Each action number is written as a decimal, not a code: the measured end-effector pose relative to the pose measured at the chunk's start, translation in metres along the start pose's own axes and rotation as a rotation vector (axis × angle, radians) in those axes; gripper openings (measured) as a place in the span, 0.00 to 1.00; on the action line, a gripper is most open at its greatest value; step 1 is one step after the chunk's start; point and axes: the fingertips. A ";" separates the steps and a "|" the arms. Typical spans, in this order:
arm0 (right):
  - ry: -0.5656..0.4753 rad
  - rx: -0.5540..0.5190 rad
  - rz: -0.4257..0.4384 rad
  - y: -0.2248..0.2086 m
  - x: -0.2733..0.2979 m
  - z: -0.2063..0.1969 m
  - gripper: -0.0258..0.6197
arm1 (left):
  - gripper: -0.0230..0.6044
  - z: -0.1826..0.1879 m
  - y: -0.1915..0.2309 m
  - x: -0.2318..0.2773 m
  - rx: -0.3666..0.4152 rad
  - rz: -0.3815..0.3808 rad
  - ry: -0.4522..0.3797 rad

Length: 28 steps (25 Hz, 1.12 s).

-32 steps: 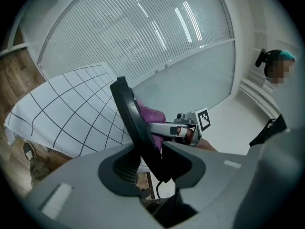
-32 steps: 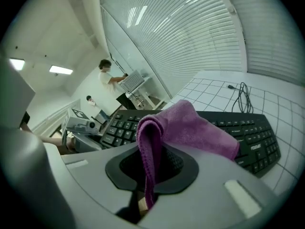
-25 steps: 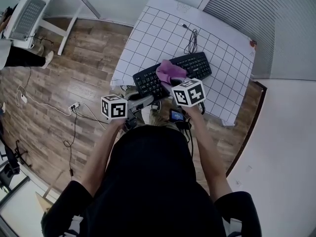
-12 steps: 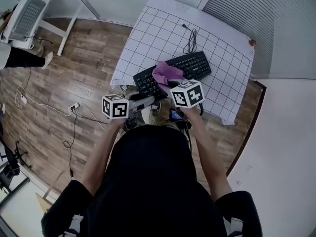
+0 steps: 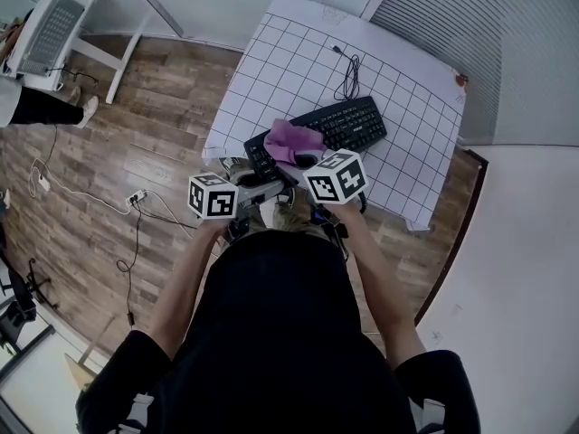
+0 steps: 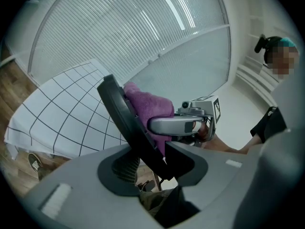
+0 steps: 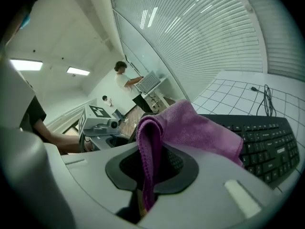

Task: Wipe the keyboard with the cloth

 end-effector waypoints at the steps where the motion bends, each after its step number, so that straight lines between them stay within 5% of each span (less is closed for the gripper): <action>1: 0.003 -0.004 0.014 0.002 0.000 -0.001 0.12 | 0.29 0.000 -0.001 0.000 0.003 -0.001 0.002; 28: 0.212 -0.179 0.271 0.049 0.013 -0.019 0.12 | 0.31 -0.008 -0.003 0.005 0.027 -0.009 0.051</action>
Point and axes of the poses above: the fingertips, and each gripper's own axes: x forward along the fingers, y to its left, z out of its top, and after that the axes turned 14 degrees about x, right-handed
